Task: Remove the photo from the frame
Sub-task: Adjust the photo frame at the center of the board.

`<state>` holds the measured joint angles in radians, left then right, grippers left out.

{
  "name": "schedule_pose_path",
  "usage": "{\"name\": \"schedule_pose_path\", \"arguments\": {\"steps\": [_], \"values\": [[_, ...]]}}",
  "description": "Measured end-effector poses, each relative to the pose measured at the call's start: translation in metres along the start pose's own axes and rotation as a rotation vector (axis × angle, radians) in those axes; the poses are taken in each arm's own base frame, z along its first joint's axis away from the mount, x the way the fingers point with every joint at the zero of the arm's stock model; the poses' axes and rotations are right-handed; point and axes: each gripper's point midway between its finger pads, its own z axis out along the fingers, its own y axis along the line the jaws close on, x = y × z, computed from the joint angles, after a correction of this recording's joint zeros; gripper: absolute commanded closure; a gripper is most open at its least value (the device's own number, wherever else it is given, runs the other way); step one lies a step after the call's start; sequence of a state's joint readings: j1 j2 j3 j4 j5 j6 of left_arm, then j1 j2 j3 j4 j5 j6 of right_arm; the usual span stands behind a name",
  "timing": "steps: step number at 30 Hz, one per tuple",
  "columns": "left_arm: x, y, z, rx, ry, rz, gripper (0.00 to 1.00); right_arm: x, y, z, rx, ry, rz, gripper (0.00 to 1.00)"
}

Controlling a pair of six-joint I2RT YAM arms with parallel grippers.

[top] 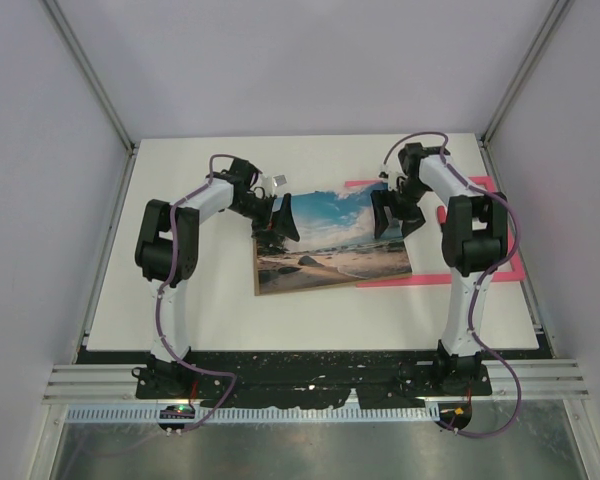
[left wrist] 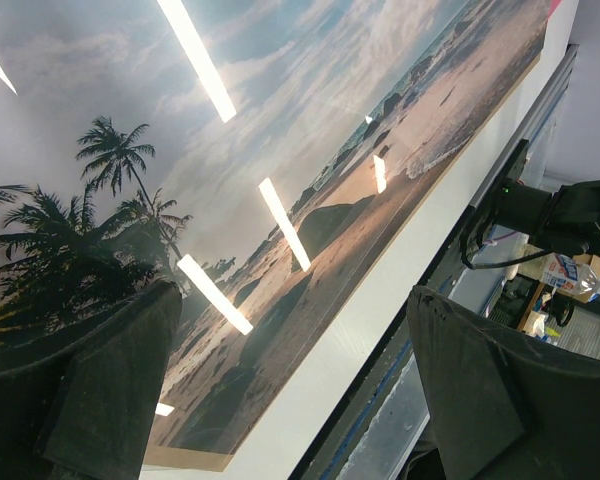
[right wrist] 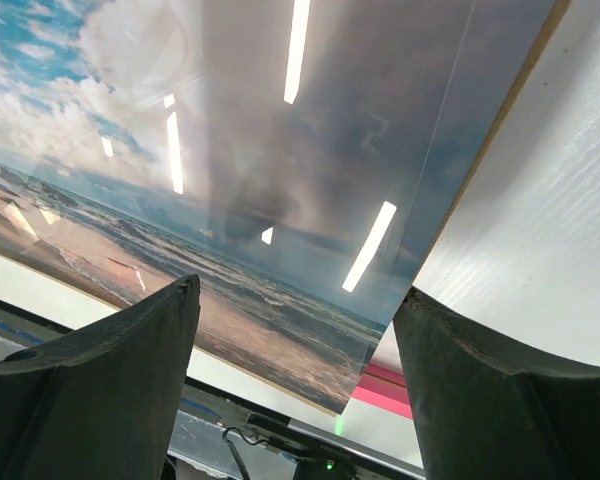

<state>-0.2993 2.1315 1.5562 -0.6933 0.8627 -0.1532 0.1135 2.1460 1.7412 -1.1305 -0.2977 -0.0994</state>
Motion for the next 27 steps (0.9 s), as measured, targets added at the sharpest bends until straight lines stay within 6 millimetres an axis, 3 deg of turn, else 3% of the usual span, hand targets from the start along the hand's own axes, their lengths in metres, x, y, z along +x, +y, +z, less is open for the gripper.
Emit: {"name": "schedule_pose_path", "arguments": {"steps": [23,27], "values": [[0.0,0.0,0.0,0.0,0.0,0.0,0.01,0.0,0.015,-0.018,-0.037,-0.016,-0.022,0.18],[0.0,0.0,0.0,0.0,0.0,0.0,0.0,-0.002,0.011,-0.017,-0.011,-0.02,-0.024,0.18]]}}
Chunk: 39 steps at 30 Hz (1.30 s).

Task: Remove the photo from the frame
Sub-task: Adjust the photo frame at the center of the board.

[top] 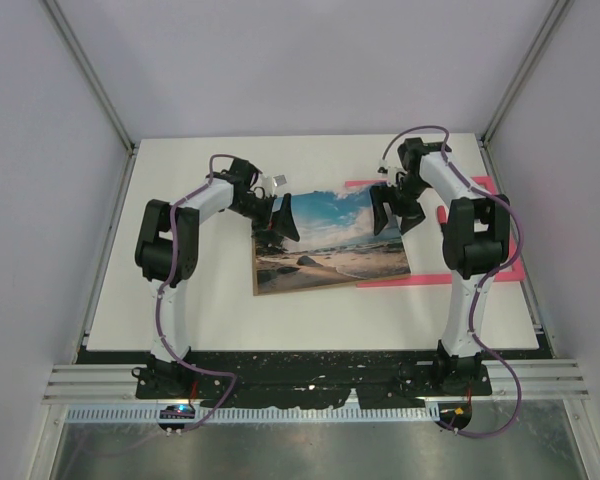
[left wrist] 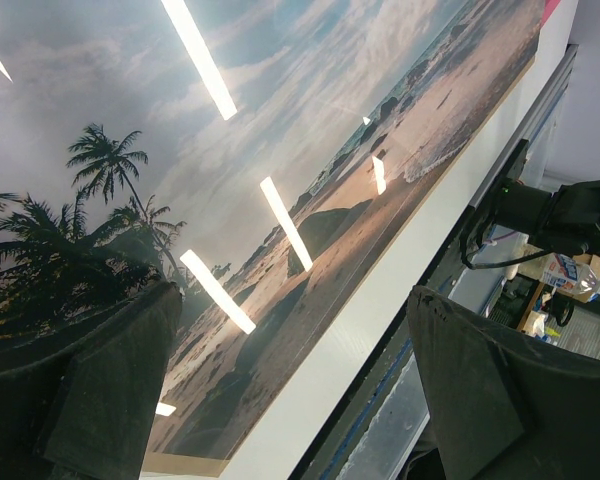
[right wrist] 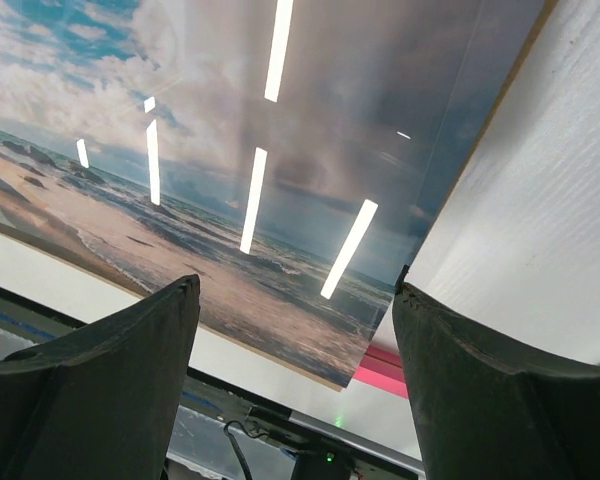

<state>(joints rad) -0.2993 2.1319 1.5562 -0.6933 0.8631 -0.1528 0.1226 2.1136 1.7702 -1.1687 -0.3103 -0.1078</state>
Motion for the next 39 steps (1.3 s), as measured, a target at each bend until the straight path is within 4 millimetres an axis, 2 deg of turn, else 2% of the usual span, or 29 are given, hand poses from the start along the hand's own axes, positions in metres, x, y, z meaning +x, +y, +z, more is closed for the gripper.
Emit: {"name": "schedule_pose_path", "arguments": {"steps": [7,15,20,39], "values": [[0.0,0.0,0.0,0.0,0.0,0.0,0.0,-0.004,-0.008,0.002,0.032,-0.017,-0.002,0.18],[0.0,0.0,0.0,0.0,0.0,0.0,0.0,0.009,-0.008,0.013,0.01,0.022,0.014,0.18],[0.0,0.0,0.0,0.0,0.0,0.0,0.0,0.01,-0.006,0.014,-0.003,0.024,0.016,0.18],[0.0,0.0,0.0,0.0,0.0,0.0,0.0,0.007,0.005,-0.003,-0.038,-0.022,0.003,0.18]]}}
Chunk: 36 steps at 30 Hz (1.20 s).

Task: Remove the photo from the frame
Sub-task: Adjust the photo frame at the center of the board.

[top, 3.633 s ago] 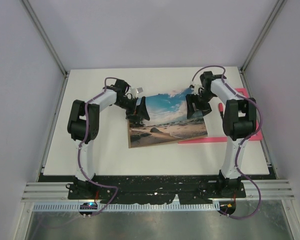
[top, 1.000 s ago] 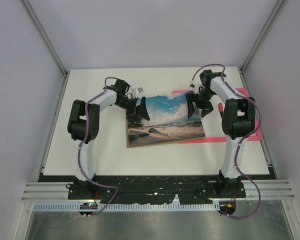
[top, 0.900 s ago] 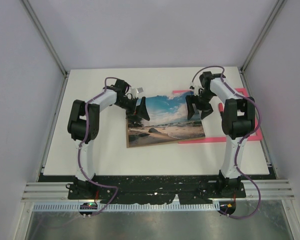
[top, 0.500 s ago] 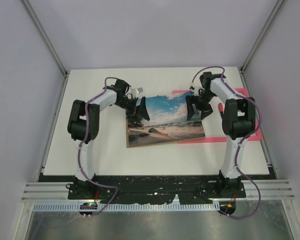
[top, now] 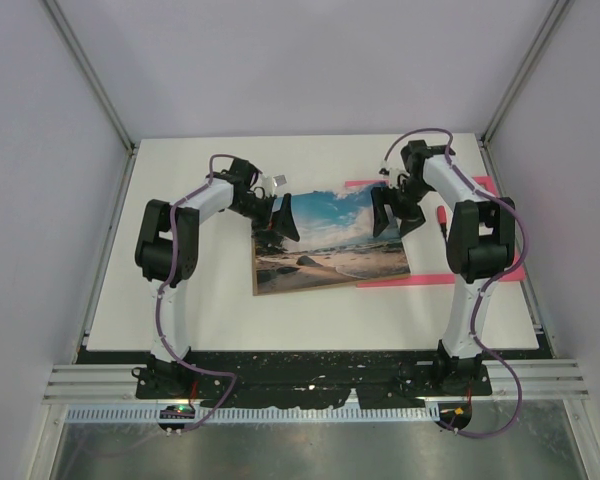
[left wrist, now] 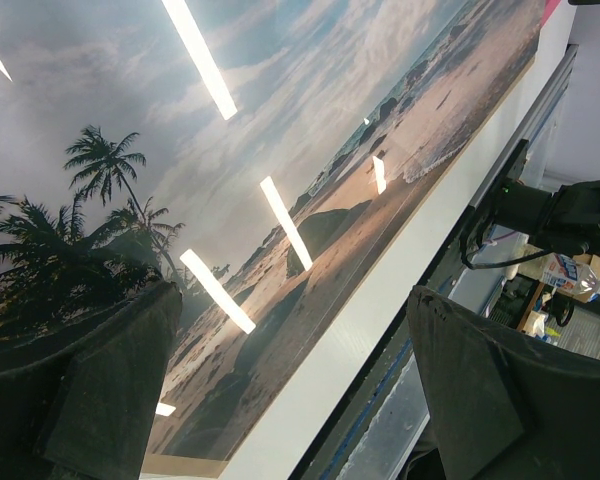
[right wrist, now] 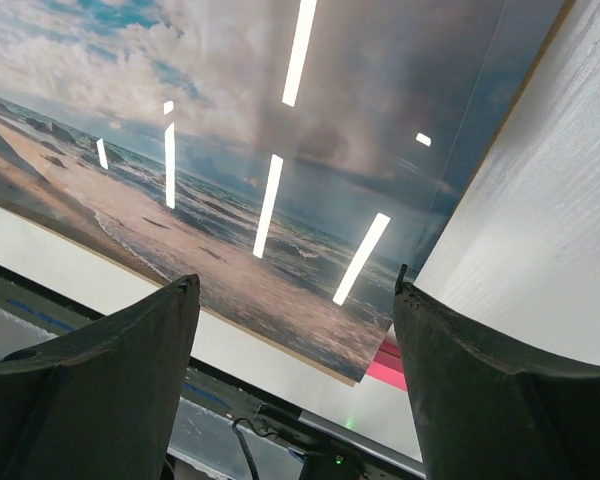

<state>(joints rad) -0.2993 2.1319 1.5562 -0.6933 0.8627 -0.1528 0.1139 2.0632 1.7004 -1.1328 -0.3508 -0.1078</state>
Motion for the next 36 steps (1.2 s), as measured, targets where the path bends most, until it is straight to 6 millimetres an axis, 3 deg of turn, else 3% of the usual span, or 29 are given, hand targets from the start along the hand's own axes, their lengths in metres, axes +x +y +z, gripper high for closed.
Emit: {"name": "schedule_pose_path", "arguments": {"steps": [8,17,27,36], "values": [[0.0,0.0,0.0,0.0,0.0,0.0,0.0,0.009,-0.007,0.004,0.011,0.026,0.009,0.18],[0.0,0.0,0.0,0.0,0.0,0.0,0.0,0.055,-0.015,0.005,-0.005,0.116,0.008,0.18],[0.0,0.0,0.0,0.0,0.001,0.0,0.0,0.083,-0.008,0.005,-0.057,0.157,-0.006,0.18],[0.0,0.0,0.0,0.0,0.001,0.001,0.0,0.088,-0.004,0.005,-0.086,0.17,-0.008,0.18]]}}
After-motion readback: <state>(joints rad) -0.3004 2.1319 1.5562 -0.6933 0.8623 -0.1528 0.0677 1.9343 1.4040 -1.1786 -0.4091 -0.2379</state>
